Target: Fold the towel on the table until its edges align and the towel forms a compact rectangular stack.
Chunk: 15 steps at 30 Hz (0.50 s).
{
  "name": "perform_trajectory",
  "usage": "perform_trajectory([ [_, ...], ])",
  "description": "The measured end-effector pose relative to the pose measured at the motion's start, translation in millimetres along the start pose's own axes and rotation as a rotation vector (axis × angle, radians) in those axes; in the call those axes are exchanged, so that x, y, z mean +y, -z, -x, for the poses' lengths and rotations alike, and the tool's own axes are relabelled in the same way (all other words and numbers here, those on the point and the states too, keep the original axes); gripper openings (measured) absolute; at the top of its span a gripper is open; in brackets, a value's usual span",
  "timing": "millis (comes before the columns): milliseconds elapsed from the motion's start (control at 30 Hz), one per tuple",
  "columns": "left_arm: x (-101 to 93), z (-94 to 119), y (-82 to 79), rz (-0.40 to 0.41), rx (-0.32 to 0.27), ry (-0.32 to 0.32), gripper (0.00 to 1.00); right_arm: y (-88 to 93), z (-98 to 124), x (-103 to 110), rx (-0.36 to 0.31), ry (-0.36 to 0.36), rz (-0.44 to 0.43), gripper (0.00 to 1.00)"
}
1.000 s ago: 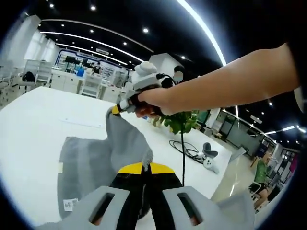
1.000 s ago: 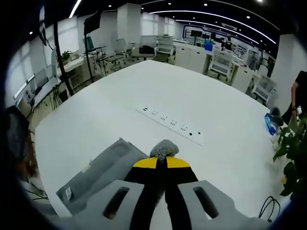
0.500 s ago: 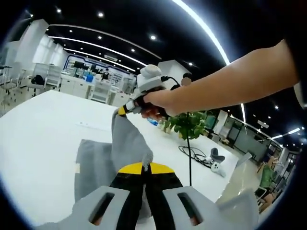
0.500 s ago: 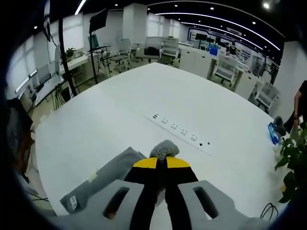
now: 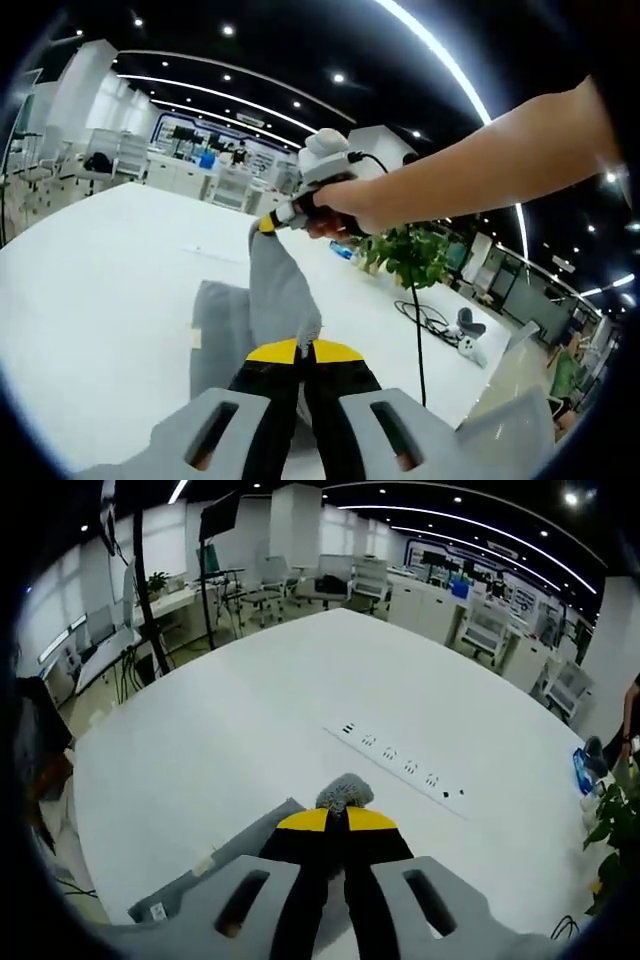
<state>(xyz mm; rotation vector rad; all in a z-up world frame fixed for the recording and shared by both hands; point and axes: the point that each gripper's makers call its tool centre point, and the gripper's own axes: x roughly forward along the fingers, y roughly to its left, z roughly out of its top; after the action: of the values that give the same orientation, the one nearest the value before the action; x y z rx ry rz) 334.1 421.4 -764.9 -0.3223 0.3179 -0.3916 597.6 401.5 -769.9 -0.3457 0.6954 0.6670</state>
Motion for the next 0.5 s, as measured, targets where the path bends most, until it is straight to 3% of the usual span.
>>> perform_trajectory([
  [500, 20.6, 6, 27.0, -0.011, 0.053, -0.052, 0.03, 13.9, -30, 23, 0.013, -0.048, 0.013, 0.02],
])
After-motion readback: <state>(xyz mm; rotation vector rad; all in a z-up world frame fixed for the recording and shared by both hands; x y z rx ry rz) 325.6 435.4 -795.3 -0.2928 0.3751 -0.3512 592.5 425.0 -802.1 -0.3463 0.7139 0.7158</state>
